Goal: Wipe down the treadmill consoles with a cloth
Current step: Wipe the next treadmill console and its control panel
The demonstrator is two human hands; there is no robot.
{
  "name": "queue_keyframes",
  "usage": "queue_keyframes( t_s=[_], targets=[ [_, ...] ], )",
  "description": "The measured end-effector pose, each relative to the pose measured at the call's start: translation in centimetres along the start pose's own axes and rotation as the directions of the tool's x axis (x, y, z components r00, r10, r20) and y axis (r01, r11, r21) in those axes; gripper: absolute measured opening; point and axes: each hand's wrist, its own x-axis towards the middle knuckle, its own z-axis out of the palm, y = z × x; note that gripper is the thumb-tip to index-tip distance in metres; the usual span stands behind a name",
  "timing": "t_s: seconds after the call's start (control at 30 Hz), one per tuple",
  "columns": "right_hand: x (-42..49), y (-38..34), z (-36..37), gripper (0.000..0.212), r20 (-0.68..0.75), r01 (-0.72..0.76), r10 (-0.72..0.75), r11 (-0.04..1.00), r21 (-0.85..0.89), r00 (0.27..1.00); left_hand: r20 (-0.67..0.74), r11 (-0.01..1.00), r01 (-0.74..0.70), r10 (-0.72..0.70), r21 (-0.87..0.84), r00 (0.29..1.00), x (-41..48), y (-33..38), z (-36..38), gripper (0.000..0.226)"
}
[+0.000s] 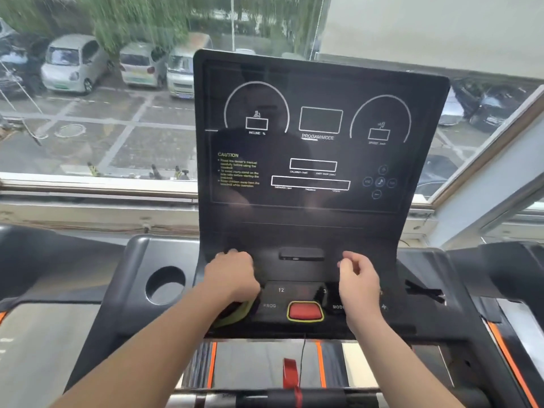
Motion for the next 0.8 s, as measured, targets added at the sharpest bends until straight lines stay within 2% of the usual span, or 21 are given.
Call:
queue_keyframes(
  t_s=[0.13,0.27,0.4,0.53,0.57,0.67,0.8],
  targets=[
    [-2.0,0.9,1.7,0.024,0.097,-0.03,0.029,0.999,0.013,0.995,-0.161,0.997,-0.01,-0.001,-0.071,0.987,-0.7,-4.3,1.7,0.033],
    [-4.5,1.1,3.8,0.025,0.239,-0.06,0.057,0.998,0.007,0.969,-0.35,0.994,-0.085,0.056,-0.069,0.935,-2.6,-6.3,5.0,0.032],
    [-7.1,0.7,4.6,0.023,0.427,0.008,0.027,0.997,-0.08,0.904,-0.409,0.982,-0.12,0.05,-0.148,0.911,-2.5,-8.5,6.1,0.031],
    [-9.1,0.1,4.9,0.02,0.559,0.065,0.034,0.986,-0.155,0.829,-0.476,0.982,-0.044,-0.049,-0.181,0.878,-3.1,-9.2,7.2,0.023],
    [-9.4,0.2,4.9,0.02,0.578,0.072,0.034,0.984,-0.16,0.815,-0.475,0.983,-0.05,-0.042,-0.178,0.879,-3.5,-8.9,7.7,0.02],
    [-9.9,0.4,4.7,0.019,0.595,0.051,0.051,0.987,-0.154,0.802,-0.474,0.978,-0.172,0.098,-0.116,0.875,-4.6,-8.0,9.4,0.025],
    [-10.0,0.8,3.8,0.02,0.541,0.008,0.077,0.988,-0.153,0.838,-0.485,0.964,-0.239,0.155,-0.116,0.861,-4.5,-8.2,9.9,0.028]
  ],
)
